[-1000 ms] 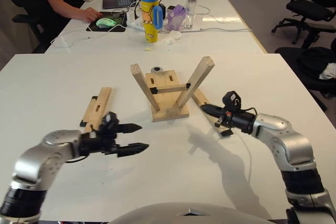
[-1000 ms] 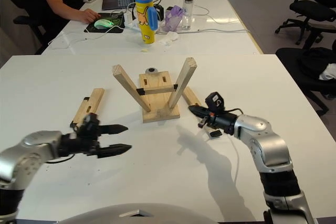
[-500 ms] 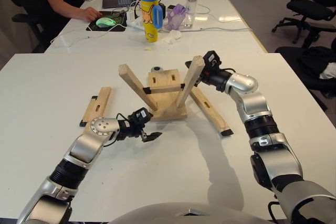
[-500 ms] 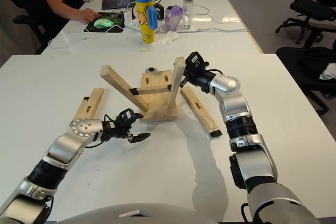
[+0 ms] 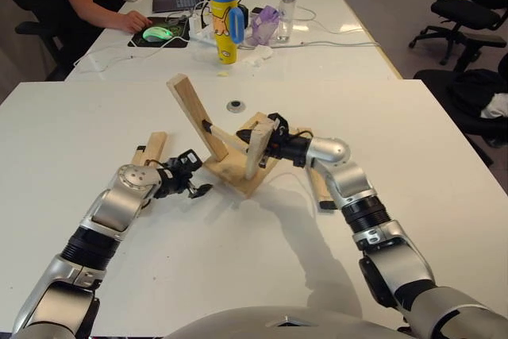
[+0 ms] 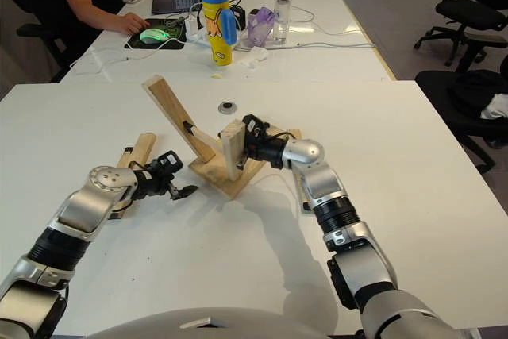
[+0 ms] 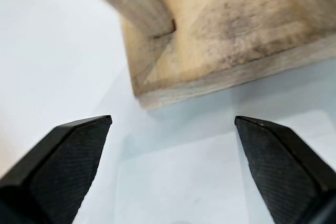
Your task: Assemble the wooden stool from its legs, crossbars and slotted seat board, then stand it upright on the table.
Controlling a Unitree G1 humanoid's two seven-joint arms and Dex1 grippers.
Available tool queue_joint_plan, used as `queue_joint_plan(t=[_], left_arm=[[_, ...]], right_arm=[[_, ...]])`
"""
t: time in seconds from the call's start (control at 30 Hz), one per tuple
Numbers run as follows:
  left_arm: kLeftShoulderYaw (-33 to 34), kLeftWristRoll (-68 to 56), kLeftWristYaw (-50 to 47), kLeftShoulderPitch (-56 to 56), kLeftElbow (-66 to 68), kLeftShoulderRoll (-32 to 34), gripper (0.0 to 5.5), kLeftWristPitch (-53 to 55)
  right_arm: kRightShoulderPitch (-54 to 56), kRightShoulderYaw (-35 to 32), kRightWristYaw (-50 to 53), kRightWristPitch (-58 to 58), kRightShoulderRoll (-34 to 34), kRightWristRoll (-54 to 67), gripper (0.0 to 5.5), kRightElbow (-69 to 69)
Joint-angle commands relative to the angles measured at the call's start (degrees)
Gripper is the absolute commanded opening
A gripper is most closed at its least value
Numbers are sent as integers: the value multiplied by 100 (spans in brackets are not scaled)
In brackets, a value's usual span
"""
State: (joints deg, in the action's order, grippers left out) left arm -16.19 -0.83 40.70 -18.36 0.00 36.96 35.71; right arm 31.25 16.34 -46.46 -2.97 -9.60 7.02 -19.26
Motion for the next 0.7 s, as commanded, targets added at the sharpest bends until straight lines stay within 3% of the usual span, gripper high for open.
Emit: queue_joint_plan(t=[0.03, 0.13, 0.27, 0.43, 0.57, 0.7], left_arm=[[146, 214, -237, -258, 446, -28, 436, -81], [359, 230, -399, -506, 710, -93, 436, -313], [735, 173, -248, -677, 648, 253, 436, -487], [1768, -915, 1047, -632, -191, 1145, 436, -42], [1781, -1557, 2292, 321, -1086, 1987, 436, 289], [1508, -1841, 2478, 998, -1811, 2032, 436, 555]], right_arm=[[-38, 220, 341, -254, 380, -193, 0, 239], [178, 156, 1078, -360, 502, -615, 0, -54], [258, -193, 1581, -481, -35, -995, 0, -214], [366, -109, 1568, -123, -815, -1576, 0, -984], [515, 191, 1217, 97, -1000, -1894, 0, -1560], [579, 491, 717, 364, -1169, -2130, 0, -1824]])
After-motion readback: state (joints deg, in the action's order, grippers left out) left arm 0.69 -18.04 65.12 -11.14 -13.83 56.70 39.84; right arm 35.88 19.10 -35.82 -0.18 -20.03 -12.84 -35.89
